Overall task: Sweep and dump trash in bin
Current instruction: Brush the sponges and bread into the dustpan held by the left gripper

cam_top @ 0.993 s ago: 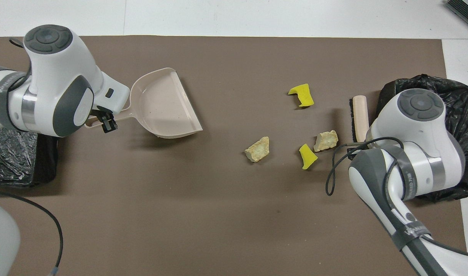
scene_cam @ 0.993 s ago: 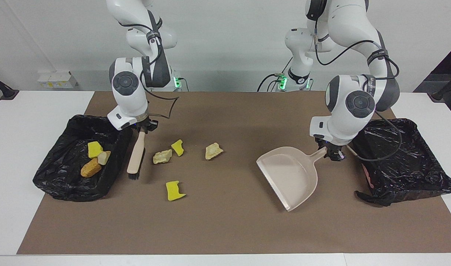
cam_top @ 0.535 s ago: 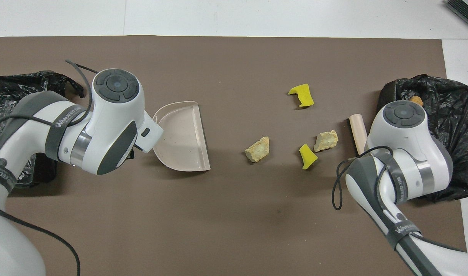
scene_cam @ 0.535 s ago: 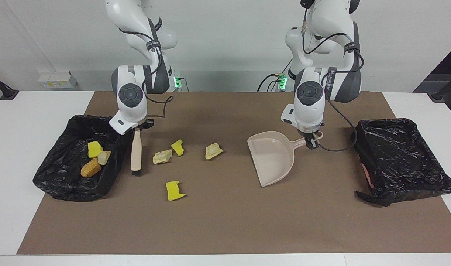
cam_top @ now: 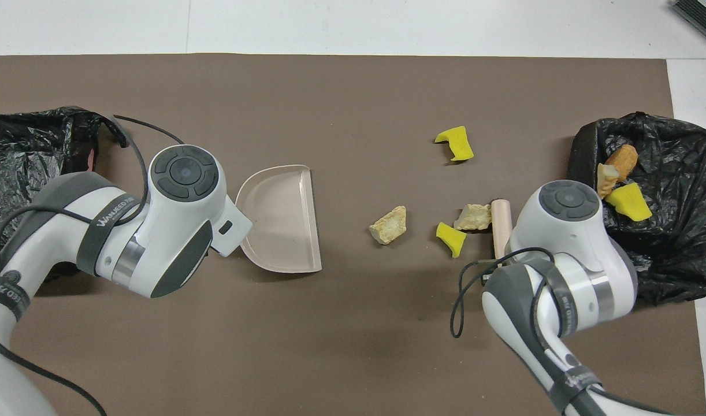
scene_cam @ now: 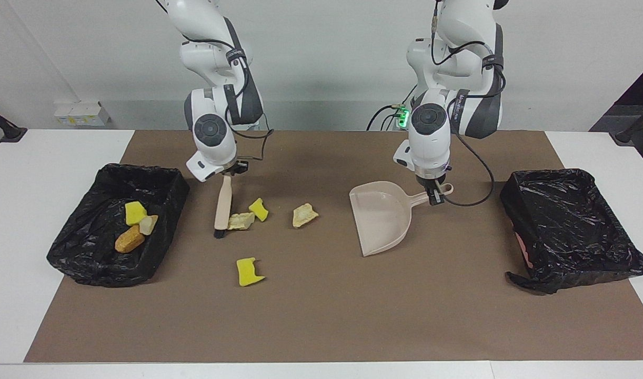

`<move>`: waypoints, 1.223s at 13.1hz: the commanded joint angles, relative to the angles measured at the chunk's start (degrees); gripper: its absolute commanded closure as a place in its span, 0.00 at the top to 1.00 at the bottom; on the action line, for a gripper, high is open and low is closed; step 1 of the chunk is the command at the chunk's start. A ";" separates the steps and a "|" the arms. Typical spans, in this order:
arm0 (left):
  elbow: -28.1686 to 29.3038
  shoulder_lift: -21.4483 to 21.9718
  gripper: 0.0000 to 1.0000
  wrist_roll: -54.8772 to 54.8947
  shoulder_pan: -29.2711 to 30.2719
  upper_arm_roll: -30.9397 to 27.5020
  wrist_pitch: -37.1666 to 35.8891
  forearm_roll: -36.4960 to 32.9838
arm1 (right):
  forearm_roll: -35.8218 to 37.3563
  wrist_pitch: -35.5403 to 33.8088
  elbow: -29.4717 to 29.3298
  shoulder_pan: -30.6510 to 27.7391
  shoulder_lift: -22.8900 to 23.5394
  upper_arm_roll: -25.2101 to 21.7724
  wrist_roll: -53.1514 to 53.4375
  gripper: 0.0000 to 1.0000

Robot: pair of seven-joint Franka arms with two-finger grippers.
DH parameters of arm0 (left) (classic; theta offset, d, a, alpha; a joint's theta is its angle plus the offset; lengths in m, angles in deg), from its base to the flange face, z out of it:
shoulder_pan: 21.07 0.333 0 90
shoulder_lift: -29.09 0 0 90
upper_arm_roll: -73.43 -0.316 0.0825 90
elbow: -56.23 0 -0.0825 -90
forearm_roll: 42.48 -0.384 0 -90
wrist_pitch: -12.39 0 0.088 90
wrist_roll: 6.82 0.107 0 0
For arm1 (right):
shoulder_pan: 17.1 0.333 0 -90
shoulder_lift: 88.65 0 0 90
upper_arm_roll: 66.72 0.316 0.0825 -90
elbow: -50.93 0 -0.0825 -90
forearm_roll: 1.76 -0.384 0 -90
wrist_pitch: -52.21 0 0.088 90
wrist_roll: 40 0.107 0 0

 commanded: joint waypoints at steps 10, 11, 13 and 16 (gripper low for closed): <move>8.25 5.79 0.00 -1.55 -3.49 -0.35 1.52 0.03 | -18.37 6.68 0.25 14.12 -0.78 0.12 9.81 0.00; 9.03 6.06 0.00 -2.62 -3.76 -0.35 1.77 0.03 | -18.89 7.73 0.25 14.74 -0.17 0.12 9.81 0.00; 9.57 6.41 0.00 -2.63 -4.47 -0.35 2.65 0.73 | -20.12 9.58 -0.27 15.35 0.97 0.21 9.81 0.00; 12.11 6.15 0.00 -2.02 -5.08 -0.35 7.11 1.09 | -22.94 12.73 -2.99 18.60 4.40 0.30 9.81 0.00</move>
